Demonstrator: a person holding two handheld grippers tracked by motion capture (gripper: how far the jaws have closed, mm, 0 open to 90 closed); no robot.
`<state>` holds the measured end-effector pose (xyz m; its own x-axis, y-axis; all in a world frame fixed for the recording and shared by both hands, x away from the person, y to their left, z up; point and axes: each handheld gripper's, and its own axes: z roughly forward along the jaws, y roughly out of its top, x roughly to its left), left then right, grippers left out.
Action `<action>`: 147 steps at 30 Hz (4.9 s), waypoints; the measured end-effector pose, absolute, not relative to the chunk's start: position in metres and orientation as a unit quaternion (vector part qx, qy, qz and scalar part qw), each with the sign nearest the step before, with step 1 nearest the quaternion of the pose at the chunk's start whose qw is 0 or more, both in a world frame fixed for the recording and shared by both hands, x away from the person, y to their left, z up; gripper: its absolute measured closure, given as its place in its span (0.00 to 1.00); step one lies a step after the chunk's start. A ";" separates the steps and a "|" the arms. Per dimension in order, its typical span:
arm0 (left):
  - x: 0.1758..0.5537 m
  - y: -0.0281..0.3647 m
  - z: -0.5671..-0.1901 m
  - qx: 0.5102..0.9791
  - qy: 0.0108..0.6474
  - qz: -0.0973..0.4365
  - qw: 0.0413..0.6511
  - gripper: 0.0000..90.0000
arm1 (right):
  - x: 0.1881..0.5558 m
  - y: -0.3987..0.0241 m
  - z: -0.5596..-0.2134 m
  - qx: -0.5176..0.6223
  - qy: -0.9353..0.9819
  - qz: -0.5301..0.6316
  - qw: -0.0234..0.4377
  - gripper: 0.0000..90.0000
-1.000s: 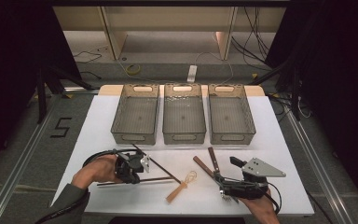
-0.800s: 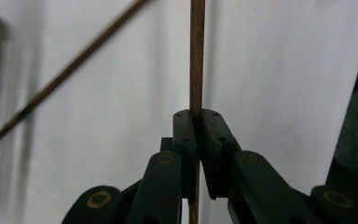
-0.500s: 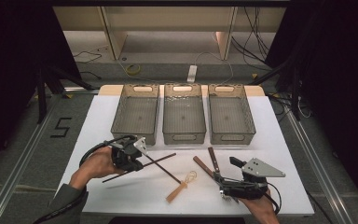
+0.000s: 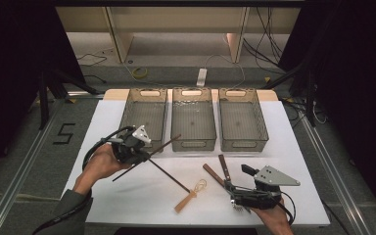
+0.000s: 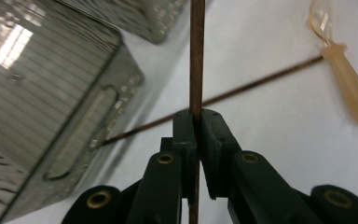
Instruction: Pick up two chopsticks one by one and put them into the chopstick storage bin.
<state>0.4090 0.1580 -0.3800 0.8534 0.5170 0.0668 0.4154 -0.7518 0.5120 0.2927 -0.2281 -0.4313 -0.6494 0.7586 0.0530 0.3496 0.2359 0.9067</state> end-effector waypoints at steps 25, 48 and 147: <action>0.489 0.167 -0.338 0.861 0.349 0.140 0.343 0.94 | 0.294 -0.231 -0.433 0.370 0.757 0.501 0.199 0.24; 0.523 0.187 -0.336 0.822 0.400 0.204 0.350 0.94 | 0.294 -0.230 -0.434 0.370 0.757 0.501 0.197 0.24; 0.429 0.098 -0.446 0.973 0.163 0.047 0.157 0.26 | 0.291 -0.225 -0.435 0.361 0.766 0.495 0.196 0.24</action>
